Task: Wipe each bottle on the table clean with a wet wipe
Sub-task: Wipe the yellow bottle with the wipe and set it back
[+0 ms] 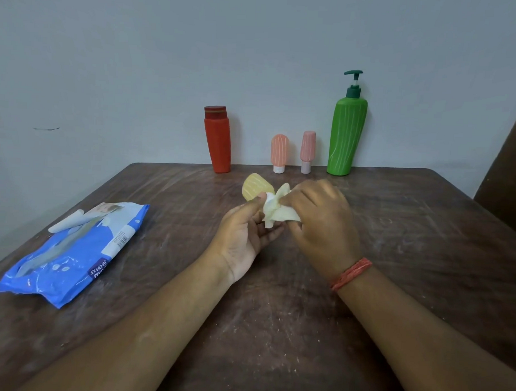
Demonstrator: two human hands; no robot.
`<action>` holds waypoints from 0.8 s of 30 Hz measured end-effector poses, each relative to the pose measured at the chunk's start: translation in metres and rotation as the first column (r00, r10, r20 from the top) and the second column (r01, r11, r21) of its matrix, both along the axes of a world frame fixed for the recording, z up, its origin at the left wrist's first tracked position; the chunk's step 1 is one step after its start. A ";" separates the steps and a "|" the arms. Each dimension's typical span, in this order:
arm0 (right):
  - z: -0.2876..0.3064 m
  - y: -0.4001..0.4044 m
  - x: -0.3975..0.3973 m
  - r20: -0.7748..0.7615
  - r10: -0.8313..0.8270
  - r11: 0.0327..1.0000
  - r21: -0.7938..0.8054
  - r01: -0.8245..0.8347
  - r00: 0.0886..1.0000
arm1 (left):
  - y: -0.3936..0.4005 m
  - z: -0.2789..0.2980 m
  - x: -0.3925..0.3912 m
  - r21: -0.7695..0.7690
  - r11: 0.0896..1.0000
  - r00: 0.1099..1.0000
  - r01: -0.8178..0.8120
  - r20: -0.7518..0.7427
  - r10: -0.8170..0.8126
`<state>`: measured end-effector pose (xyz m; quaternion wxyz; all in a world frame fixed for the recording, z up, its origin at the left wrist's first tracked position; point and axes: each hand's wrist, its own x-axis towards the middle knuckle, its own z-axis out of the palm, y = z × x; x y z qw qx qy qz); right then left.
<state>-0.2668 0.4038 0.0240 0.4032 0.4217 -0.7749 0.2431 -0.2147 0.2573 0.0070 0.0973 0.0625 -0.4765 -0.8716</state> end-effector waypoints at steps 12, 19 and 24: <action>0.003 0.000 0.000 0.028 0.009 1.000 -0.028 -0.009 1.000 | 0.000 -0.004 0.001 -0.008 1.000 1.000 0.018 0.015 -0.018; -0.006 0.011 -0.021 0.167 -0.007 0.990 -0.138 0.031 0.986 | -0.008 -0.011 0.001 -0.794 0.597 0.983 -0.110 0.002 0.185; -0.009 0.013 -0.020 0.228 0.018 0.999 -0.046 -0.008 0.973 | -0.003 -0.013 0.002 -0.916 0.392 0.994 -0.087 -0.053 0.096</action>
